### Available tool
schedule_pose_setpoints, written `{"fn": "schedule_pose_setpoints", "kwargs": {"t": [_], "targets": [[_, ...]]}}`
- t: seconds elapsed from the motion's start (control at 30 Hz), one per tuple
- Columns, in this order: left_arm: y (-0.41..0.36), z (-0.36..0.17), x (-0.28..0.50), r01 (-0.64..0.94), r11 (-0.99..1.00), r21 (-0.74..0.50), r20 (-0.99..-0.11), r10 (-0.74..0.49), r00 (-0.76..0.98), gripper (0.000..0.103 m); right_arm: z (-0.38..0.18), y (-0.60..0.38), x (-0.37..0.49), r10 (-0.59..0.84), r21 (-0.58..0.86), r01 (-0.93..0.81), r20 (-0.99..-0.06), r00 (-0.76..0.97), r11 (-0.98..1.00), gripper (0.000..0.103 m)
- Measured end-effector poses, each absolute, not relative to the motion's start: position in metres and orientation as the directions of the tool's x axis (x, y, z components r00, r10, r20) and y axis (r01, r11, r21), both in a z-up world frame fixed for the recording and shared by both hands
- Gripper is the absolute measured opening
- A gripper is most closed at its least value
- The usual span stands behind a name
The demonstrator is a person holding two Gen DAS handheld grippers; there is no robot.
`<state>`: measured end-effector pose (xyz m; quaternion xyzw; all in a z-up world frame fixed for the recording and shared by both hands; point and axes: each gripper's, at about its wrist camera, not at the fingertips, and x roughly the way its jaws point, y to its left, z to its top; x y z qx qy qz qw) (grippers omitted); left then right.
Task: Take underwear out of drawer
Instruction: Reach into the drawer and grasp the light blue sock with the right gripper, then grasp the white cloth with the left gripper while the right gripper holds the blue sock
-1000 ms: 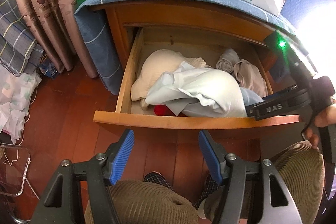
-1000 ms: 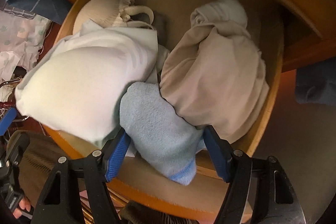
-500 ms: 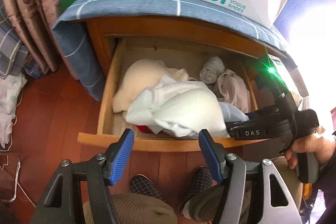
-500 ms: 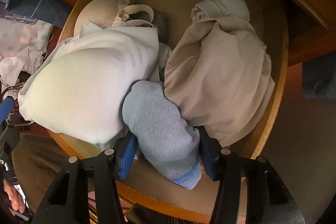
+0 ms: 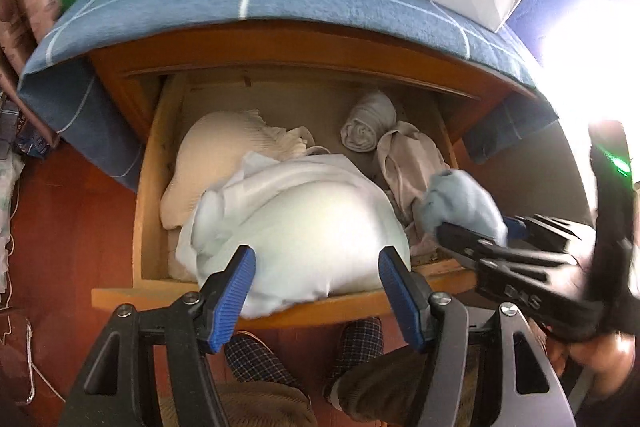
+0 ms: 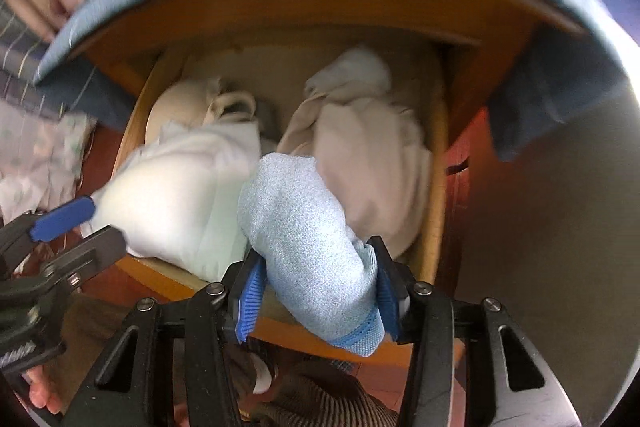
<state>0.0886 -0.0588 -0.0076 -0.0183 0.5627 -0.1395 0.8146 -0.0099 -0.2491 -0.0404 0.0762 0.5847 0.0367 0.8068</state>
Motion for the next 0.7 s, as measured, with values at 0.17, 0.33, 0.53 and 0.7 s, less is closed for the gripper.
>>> {"fn": "schedule_pose_setpoints", "kwargs": {"t": [0.17, 0.33, 0.53, 0.7], "targets": [[-0.072, -0.020, 0.104, 0.217, 0.958, -0.186, -0.928, -0.245, 0.283, 0.076, -0.035, -0.266, -0.021, 0.190, 0.240, 0.099, -0.913, 0.360, 0.966, 0.045], [-0.083, -0.037, 0.117, 0.228, 0.962, -0.149, -0.956, -0.199, 0.214, 0.080, -0.039, -0.272, -0.021, 0.225, 0.287, 0.131, -0.907, 0.355, 0.949, 0.045], [-0.088, -0.061, 0.132, 0.198, 0.975, -0.098, -0.978, -0.131, 0.159, 0.080, -0.043, -0.262, -0.023, 0.208, 0.266, 0.126, -0.913, 0.350, 0.956, 0.046], [-0.084, -0.066, 0.133, 0.166, 0.979, -0.121, -0.977, -0.148, 0.157, 0.075, -0.043, -0.262, -0.023, 0.211, 0.268, 0.128, -0.915, 0.343, 0.955, 0.046]]}}
